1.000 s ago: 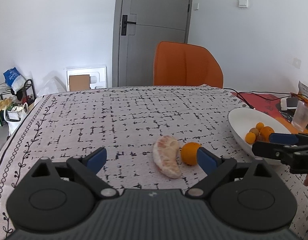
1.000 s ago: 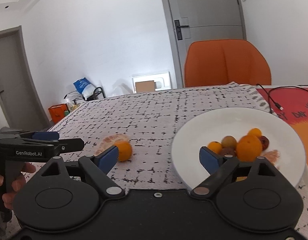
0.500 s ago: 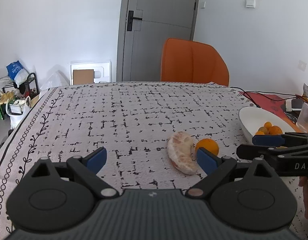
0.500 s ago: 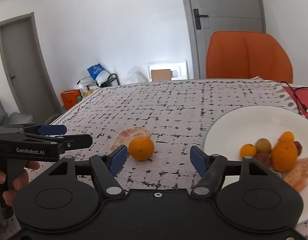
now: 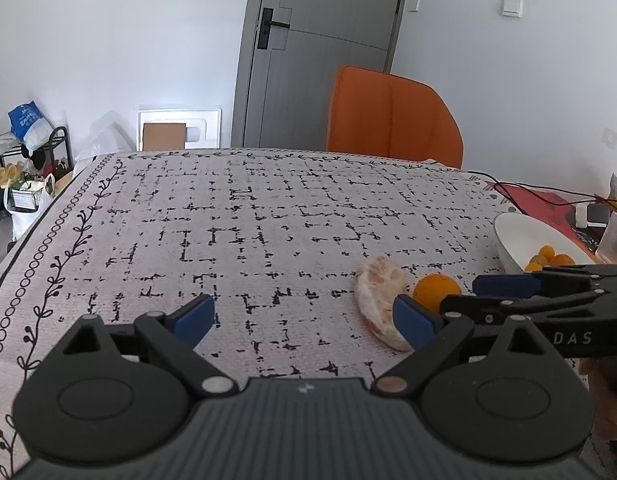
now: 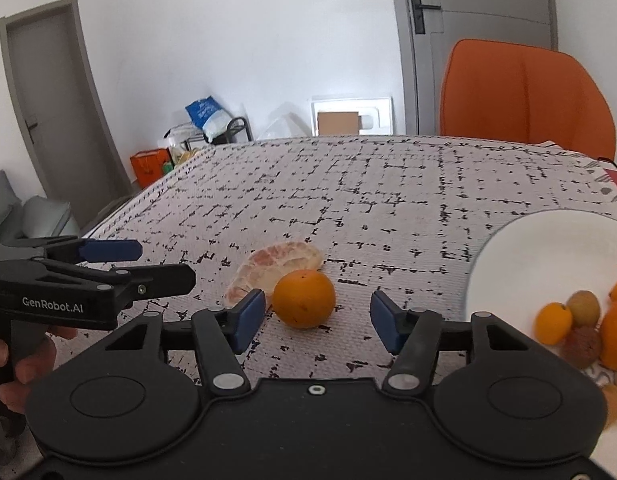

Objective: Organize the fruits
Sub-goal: 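Move both open grippers back to the last fruits, then grasp the pomelo segment with the left gripper while the right gripper grasps the orange, then carry both fruits into the white bowl and open both grippers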

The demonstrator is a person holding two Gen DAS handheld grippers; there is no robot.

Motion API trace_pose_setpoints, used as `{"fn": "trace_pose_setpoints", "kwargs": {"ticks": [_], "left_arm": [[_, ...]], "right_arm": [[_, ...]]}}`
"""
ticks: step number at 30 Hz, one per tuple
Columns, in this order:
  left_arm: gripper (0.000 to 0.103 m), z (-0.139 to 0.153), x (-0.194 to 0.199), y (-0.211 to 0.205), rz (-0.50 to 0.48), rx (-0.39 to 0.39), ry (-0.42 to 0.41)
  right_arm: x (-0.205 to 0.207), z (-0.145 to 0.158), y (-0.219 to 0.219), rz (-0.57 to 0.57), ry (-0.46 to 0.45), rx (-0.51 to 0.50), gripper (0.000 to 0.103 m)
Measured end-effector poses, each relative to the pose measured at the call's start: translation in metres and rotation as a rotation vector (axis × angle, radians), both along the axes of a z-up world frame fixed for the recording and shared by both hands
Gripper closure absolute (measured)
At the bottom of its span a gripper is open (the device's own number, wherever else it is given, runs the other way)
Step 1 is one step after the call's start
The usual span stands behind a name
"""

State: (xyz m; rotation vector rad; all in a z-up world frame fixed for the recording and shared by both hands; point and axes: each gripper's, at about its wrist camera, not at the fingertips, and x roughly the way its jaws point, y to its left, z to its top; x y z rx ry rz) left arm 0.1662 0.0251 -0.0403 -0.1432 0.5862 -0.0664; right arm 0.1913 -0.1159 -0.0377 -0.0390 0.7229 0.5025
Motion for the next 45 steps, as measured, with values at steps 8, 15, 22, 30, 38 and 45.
{"fn": "trace_pose_setpoints", "kwargs": {"ticks": [8,15,22,30,38,45], "left_arm": [[0.010,-0.006,0.007,0.003,-0.009,-0.020,0.012],[0.012,-0.005,0.014,-0.010,-0.036,-0.005,0.000],[0.020,-0.007,0.021,-0.027,-0.059,0.013,0.007],[0.031,-0.009,0.031,-0.047,-0.074,0.042,0.021],[0.046,-0.016,0.038,-0.064,-0.074,0.066,0.062],[0.068,-0.015,0.043,-0.076,-0.046,0.108,0.068]], "right_arm": [[0.007,-0.005,0.011,0.033,0.002,-0.032,0.068],[0.001,0.006,0.002,0.010,-0.024,-0.016,0.068],[-0.003,0.016,-0.016,-0.032,-0.045,0.005,0.068],[-0.012,0.026,-0.038,-0.082,-0.075,0.029,0.068],[-0.018,0.028,-0.062,-0.136,-0.086,0.044,0.068],[-0.027,0.027,-0.084,-0.188,-0.090,0.056,0.068]]}}
